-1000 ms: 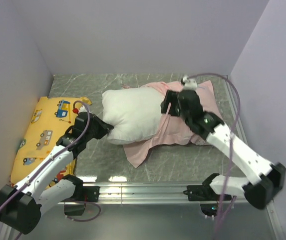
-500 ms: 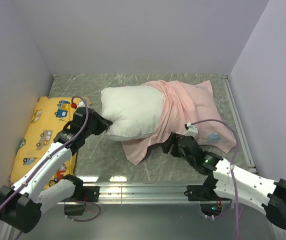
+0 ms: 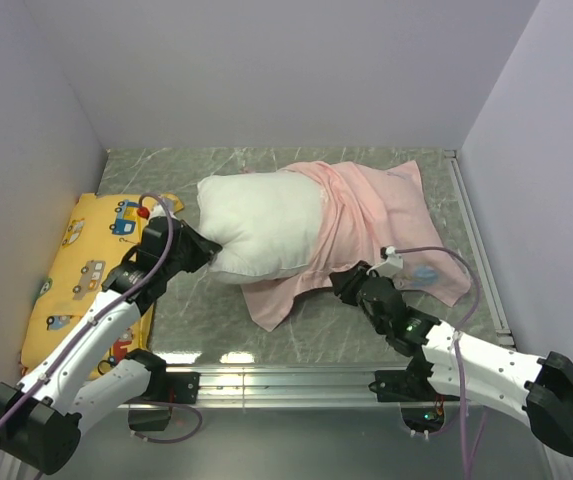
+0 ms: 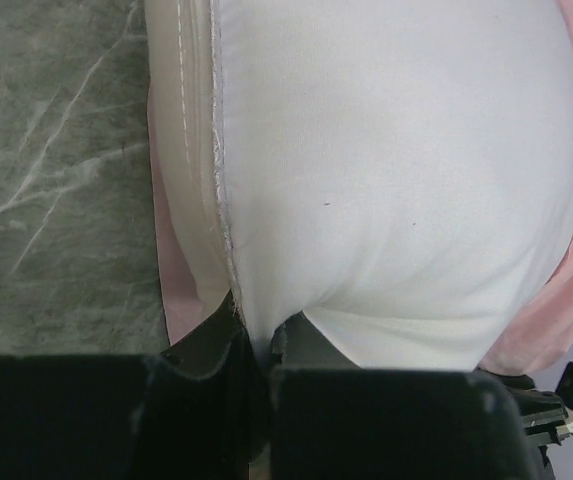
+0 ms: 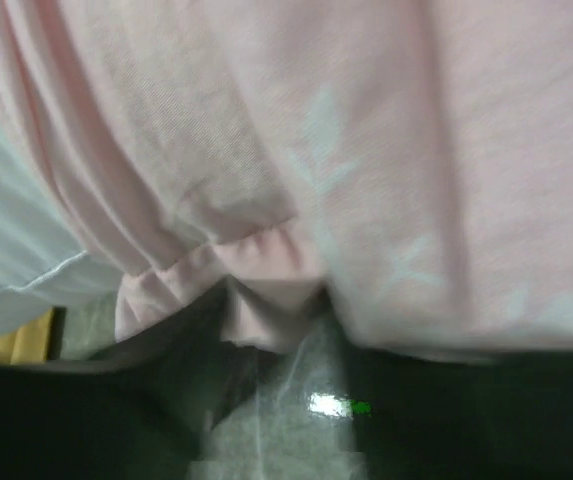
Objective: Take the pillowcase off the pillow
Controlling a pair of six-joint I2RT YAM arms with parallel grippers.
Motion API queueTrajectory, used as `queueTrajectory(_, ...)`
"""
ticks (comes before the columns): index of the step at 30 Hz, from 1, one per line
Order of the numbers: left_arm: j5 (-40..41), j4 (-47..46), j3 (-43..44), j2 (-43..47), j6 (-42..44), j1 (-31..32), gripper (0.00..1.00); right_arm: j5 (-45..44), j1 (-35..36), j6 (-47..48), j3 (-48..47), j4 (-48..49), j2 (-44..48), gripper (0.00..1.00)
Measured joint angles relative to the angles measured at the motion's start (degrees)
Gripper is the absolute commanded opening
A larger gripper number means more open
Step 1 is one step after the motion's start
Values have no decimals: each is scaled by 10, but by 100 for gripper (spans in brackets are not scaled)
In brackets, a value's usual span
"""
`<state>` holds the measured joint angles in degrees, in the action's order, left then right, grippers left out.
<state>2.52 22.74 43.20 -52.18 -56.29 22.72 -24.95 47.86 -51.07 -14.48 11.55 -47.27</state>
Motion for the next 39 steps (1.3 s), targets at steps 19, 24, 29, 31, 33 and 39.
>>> queueTrajectory(19,33,49,214,-15,41,2,0,-80,-14,240,-673,-395,-100,0)
queueTrajectory(24,0,28,231,-88,40,-43,0,26,-85,256,-728,-372,-273,0)
queueTrajectory(29,-76,-1,179,-197,31,-141,11,113,-116,252,-732,-327,-512,0)
queueTrajectory(31,-89,-17,176,-223,31,-149,28,137,-121,249,-741,-285,-604,0)
queueTrajectory(33,-94,-40,176,-225,39,-149,57,156,-129,248,-760,-245,-655,0)
queueTrajectory(39,-73,-63,186,-189,75,-151,99,207,-165,240,-835,-212,-713,0)
